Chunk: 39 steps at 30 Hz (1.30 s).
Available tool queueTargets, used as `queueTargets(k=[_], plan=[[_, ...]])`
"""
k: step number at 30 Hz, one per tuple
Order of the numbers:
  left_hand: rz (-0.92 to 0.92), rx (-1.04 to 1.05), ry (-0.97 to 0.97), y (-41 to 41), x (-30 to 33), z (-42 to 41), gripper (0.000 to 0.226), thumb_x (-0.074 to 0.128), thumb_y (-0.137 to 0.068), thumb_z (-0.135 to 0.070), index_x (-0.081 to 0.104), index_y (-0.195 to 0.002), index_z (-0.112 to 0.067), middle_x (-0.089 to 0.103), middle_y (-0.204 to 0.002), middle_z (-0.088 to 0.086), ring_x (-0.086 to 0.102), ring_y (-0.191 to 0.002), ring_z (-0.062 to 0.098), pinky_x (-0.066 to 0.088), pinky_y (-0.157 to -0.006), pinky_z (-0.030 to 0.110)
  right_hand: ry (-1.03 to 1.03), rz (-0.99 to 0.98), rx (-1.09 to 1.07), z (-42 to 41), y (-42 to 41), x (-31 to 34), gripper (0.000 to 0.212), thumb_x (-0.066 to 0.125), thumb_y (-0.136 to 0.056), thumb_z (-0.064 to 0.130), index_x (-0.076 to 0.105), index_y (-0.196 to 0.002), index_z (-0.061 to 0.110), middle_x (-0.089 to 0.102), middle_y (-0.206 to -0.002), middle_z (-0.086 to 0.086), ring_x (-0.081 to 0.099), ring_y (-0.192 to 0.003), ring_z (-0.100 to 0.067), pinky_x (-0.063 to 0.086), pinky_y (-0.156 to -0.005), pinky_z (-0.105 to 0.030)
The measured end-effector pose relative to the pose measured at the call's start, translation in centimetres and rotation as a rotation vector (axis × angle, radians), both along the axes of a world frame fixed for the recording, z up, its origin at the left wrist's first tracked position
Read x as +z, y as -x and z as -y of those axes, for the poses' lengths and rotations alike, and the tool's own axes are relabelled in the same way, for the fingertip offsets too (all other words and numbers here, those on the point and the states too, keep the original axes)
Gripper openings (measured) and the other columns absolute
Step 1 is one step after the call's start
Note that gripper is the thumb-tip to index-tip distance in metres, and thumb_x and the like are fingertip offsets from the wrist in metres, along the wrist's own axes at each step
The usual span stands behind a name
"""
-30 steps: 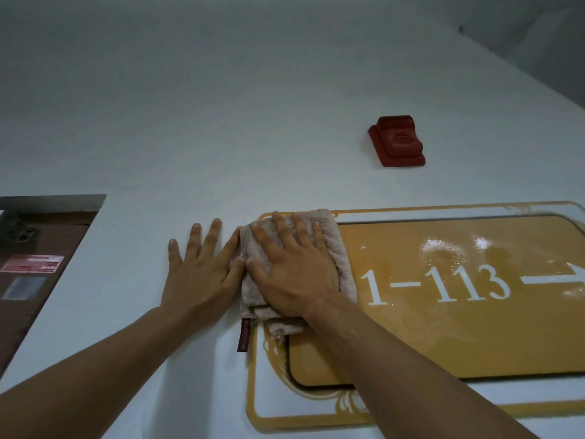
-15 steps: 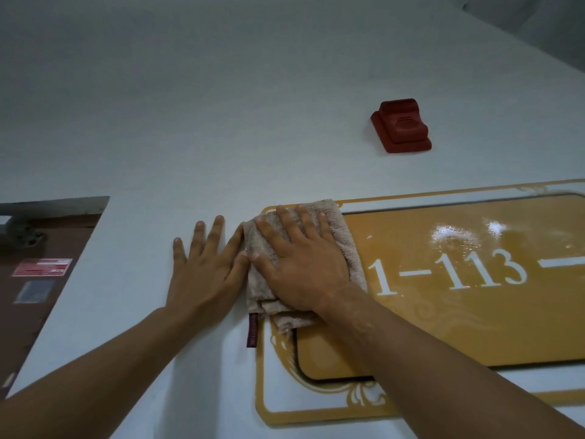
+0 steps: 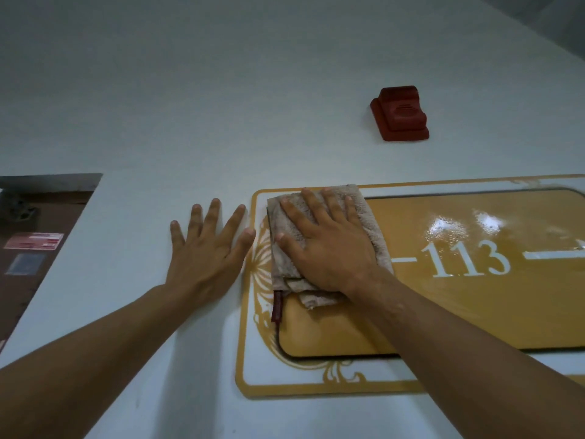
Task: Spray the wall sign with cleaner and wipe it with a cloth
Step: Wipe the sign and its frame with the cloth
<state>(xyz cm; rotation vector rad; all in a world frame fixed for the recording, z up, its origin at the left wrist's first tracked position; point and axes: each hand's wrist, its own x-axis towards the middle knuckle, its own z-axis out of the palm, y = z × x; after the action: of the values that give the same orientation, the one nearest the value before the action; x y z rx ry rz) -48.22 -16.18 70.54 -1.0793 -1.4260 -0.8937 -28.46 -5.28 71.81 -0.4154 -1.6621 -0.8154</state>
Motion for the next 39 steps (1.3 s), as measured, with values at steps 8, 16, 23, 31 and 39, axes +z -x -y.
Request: queueTargets(k=[8,16,23,31,39], plan=[[-0.007,0.019,-0.009,-1.0,0.0,-1.2,0.099,-0.018,-0.076,-0.089,-0.004,-0.161,-0.04,-0.011,-0.173,0.0,-0.018,-0.157,0.023,-0.013,-0.123,0.055,-0.004,0.002,0.015,-0.7,-1.0,-0.1,0.07,0.01,-0.095,0.071,0.0,-0.158,0.044,-0.006,-0.169,0.004,-0.014,-0.154,-0.022,-0.014,-0.121,-0.051],[0.035,0.035,-0.008,-2.6,-0.4,-1.6,0.112,-0.01,-0.071,-0.096,-0.003,-0.163,-0.032,-0.012,-0.172,0.005,-0.019,-0.157,0.029,-0.012,-0.123,0.06,-0.015,0.008,-0.003,-1.5,-2.5,-0.5,0.069,0.011,-0.095,0.071,0.0,-0.158,0.043,-0.006,-0.169,0.004,-0.014,-0.154,-0.022,-0.013,-0.121,-0.051],[0.05,0.047,0.002,-3.0,-0.8,-1.2,0.115,-0.01,-0.069,-0.095,-0.004,-0.164,-0.03,-0.012,-0.172,0.005,-0.019,-0.157,0.028,-0.009,-0.124,0.059,-0.024,0.011,-0.005,-2.3,-3.3,-0.6,0.07,0.009,-0.094,0.072,-0.003,-0.157,0.044,-0.007,-0.169,0.004,-0.015,-0.154,-0.022,-0.013,-0.121,-0.052],[0.087,0.048,-0.008,-4.2,-1.2,-1.8,0.113,-0.003,-0.071,-0.093,-0.008,-0.163,-0.027,-0.017,-0.172,0.004,-0.019,-0.157,0.028,-0.009,-0.124,0.059,-0.018,0.013,-0.018,-3.3,-5.2,-0.8,0.071,0.006,-0.093,0.073,-0.005,-0.157,0.045,-0.01,-0.169,0.004,-0.017,-0.153,-0.022,-0.014,-0.121,-0.051],[0.074,0.057,-0.037,-6.0,-1.1,-2.7,0.105,0.007,-0.073,-0.091,-0.009,-0.162,-0.037,-0.021,-0.171,0.002,-0.02,-0.157,0.023,-0.004,-0.119,0.068,-0.024,0.023,-0.011,-4.0,-6.4,-0.9,0.071,0.006,-0.093,0.072,-0.004,-0.157,0.044,-0.008,-0.169,0.003,-0.017,-0.154,-0.022,-0.013,-0.121,-0.051]])
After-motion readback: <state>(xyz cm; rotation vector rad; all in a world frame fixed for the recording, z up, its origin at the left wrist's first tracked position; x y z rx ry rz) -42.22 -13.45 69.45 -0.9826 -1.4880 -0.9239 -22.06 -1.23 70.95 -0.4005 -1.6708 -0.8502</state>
